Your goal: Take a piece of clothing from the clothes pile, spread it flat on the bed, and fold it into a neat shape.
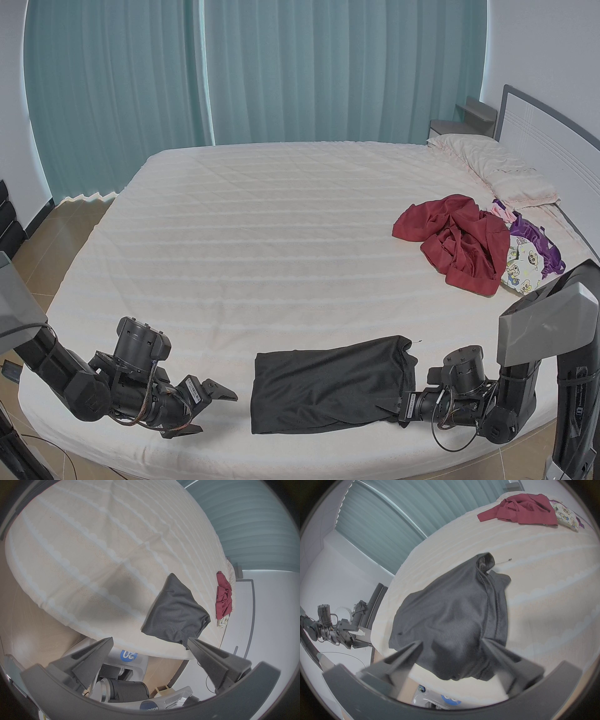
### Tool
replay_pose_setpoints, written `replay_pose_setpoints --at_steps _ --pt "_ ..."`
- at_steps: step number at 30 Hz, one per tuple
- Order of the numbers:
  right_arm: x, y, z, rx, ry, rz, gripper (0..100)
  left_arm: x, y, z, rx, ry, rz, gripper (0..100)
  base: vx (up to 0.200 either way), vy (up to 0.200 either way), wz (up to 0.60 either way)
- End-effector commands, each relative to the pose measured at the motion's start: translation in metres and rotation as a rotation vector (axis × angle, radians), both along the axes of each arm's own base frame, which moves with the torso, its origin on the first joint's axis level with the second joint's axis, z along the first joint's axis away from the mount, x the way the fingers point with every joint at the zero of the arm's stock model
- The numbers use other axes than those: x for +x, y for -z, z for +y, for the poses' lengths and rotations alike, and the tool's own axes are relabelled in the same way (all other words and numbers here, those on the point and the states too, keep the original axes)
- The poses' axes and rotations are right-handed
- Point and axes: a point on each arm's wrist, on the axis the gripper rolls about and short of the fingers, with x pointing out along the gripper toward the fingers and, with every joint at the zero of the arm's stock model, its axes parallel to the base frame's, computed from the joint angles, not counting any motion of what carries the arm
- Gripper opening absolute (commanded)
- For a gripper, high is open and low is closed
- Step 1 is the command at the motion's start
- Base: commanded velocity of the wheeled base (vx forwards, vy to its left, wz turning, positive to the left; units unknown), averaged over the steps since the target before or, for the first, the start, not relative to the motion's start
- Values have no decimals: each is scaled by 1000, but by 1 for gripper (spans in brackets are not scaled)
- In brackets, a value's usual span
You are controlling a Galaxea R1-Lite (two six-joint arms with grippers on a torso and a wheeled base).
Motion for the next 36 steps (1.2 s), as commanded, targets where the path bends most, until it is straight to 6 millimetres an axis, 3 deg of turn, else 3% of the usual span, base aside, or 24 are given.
replay_pose_setpoints --at_steps 1,10,23,24,32,36 --pt "-6 6 -5 -35 -13 27 0 -3 4 0 7 0 2 100 0 0 0" --pt "-7 -5 -18 -55 -18 -10 0 -2 7 -2 23 -4 -7 100 0 0 0" --pt "-12 3 -26 -116 -87 -4 0 -2 7 -2 24 -5 -9 100 0 0 0" --pt "-12 3 -26 -116 -87 -4 100 -2 7 -2 24 -5 -9 100 0 0 0" --pt "3 -16 -33 -33 -54 -115 100 -1 8 -2 26 -4 -7 100 0 0 0" --pt "37 -14 -39 9 40 -173 100 -1 8 -3 26 -1 -7 100 0 0 0"
